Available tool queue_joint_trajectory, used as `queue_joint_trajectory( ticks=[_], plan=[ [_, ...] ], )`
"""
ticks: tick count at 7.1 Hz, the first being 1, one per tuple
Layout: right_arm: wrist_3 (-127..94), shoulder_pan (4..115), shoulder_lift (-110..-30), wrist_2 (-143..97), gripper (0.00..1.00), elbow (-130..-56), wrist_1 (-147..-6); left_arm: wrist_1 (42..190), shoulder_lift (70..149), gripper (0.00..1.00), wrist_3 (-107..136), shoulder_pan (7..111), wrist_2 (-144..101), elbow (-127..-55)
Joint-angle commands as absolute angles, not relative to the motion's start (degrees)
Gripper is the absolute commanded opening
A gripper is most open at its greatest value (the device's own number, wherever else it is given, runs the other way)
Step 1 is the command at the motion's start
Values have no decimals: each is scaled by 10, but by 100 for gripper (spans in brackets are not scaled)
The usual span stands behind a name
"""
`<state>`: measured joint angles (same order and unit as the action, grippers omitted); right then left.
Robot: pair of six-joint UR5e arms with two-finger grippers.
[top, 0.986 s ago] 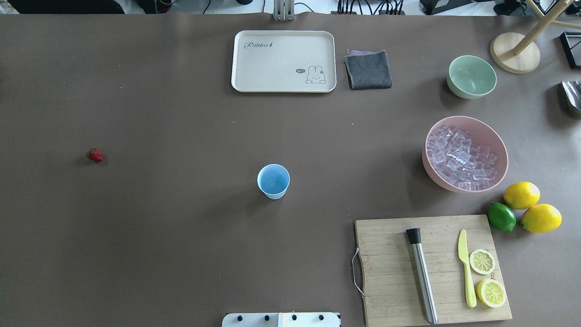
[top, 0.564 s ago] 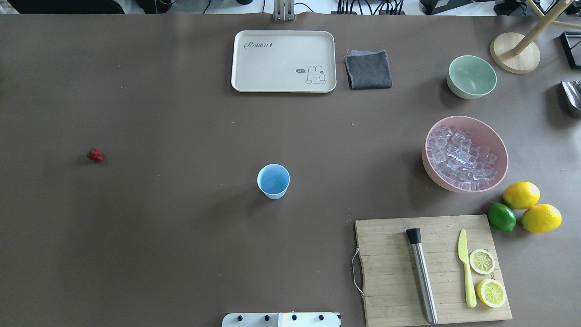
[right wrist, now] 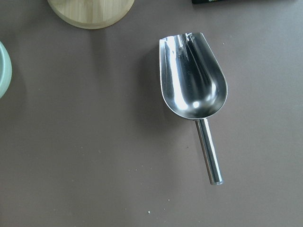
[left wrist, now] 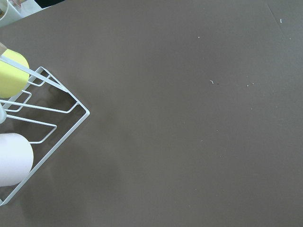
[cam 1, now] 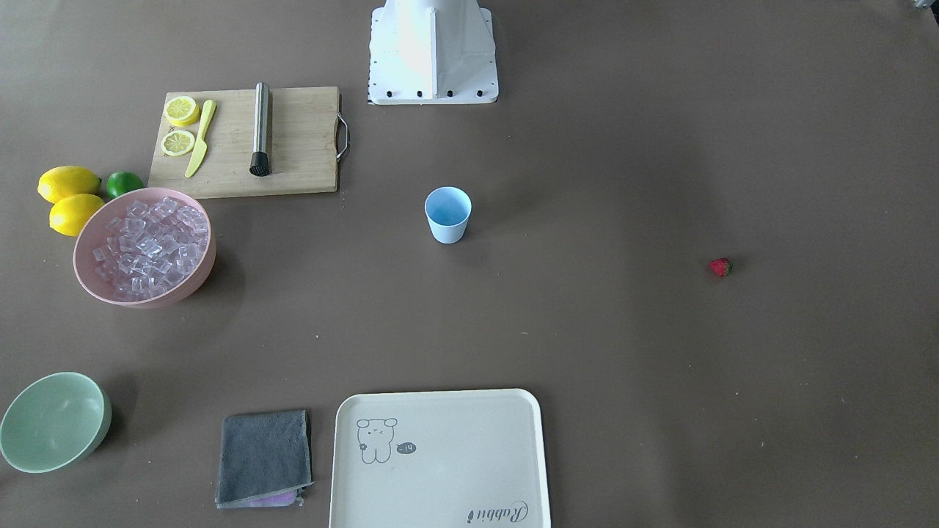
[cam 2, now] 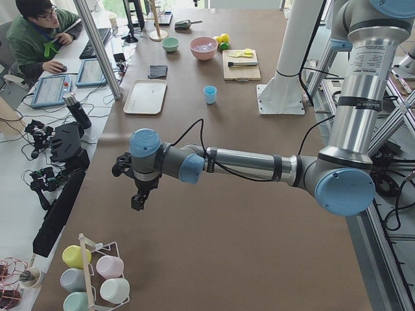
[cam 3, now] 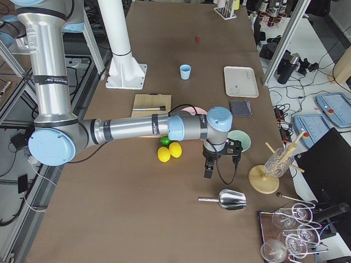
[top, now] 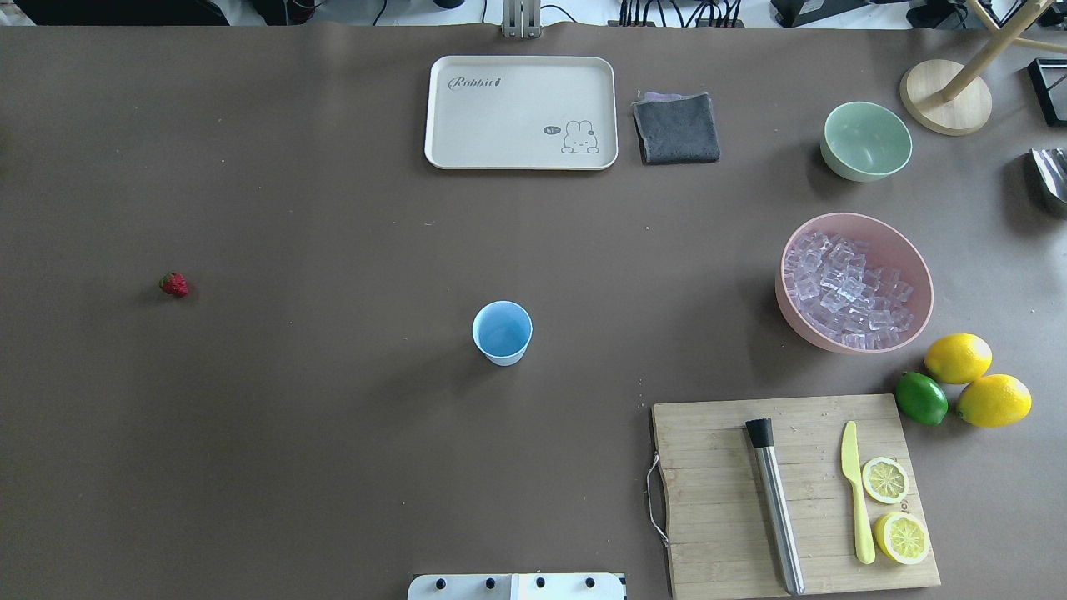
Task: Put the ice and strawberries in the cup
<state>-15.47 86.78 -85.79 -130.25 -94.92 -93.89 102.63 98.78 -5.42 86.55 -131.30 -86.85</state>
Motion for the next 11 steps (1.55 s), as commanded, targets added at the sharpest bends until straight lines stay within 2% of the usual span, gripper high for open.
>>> queue_joint_trajectory(
  ticks=[1,9,11],
  plan=[
    [-155,868,-859,-1303,100,-952,-940,1026,990,98,-53,865,-1316,-859],
    [-154,865,-850,-1310,100,-952,-938,1023,988,98,-56,865,-1319,-858],
    [-156,833,-847,-1330,100,-982,-937,1024,983,98,-56,865,-1319,-860]
  ],
)
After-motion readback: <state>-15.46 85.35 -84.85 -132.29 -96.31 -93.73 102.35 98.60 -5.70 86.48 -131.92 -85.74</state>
